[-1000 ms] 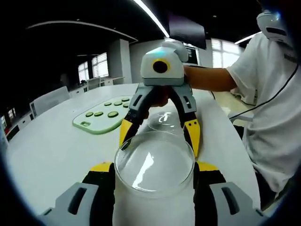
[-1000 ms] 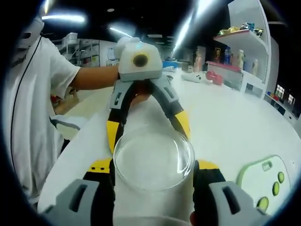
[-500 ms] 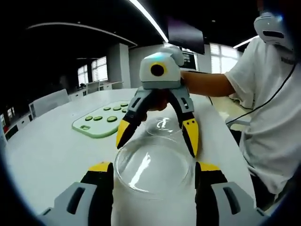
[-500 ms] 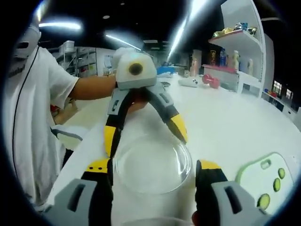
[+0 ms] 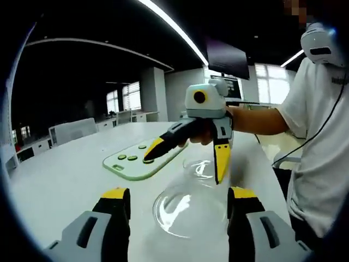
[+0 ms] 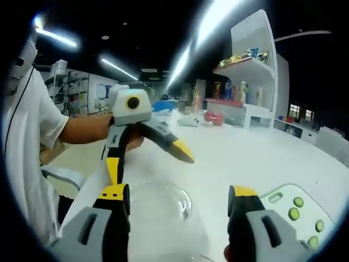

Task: Open the petri dish lid, add cucumber slices into the petri dish, and close the lid

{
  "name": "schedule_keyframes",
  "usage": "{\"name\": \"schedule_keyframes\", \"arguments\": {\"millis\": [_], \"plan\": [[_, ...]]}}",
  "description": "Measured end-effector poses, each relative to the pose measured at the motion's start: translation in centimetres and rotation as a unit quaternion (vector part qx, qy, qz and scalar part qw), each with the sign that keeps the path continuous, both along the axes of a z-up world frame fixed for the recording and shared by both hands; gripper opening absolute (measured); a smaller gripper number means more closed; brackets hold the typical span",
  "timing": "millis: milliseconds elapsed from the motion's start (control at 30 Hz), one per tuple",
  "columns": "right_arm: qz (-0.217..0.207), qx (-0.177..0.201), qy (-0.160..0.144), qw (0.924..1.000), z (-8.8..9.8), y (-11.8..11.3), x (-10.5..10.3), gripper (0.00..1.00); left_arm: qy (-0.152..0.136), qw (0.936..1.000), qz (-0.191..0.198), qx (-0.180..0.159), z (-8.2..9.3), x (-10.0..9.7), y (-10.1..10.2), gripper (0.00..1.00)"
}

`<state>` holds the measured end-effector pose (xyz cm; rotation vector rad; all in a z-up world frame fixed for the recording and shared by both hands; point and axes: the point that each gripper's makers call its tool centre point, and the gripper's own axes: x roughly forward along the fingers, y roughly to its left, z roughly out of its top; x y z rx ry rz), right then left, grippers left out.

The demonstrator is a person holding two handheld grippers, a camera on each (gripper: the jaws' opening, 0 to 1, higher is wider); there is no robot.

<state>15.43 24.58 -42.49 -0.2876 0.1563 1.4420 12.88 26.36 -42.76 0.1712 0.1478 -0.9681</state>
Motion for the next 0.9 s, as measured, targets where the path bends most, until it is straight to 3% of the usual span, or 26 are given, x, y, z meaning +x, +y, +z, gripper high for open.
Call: {"name": "schedule_keyframes", "arguments": {"millis": [100, 267, 500, 600, 900], "plan": [[-0.012, 0.005, -0.010, 0.9999, 0.7, -0.4, 0.2, 0.73, -0.010, 0.9998, 0.018, -0.009, 0.8, 0.4, 0.2, 0.73], [-0.067, 0.036, -0.038, 0.9964, 3.0, -2.2, 1.6, 0.73, -0.039, 0.9960, 0.081, -0.005, 2.2, 1.6, 1.4, 0.73], [-0.111, 0.065, -0.051, 0.9904, 5.2, -5.1, 2.4, 0.74, -0.058, 0.9912, 0.117, -0.026, 3.9, 1.8, 2.3, 0.73], [-0.126, 0.077, -0.054, 0.9875, 6.1, -6.3, 2.3, 0.74, -0.069, 0.9880, 0.138, -0.016, 4.3, 1.8, 2.8, 0.73], [-0.160, 0.102, -0.068, 0.9794, 8.0, -10.2, 1.9, 0.75, -0.075, 0.9805, 0.177, -0.044, 6.0, 1.2, 4.4, 0.75]]}}
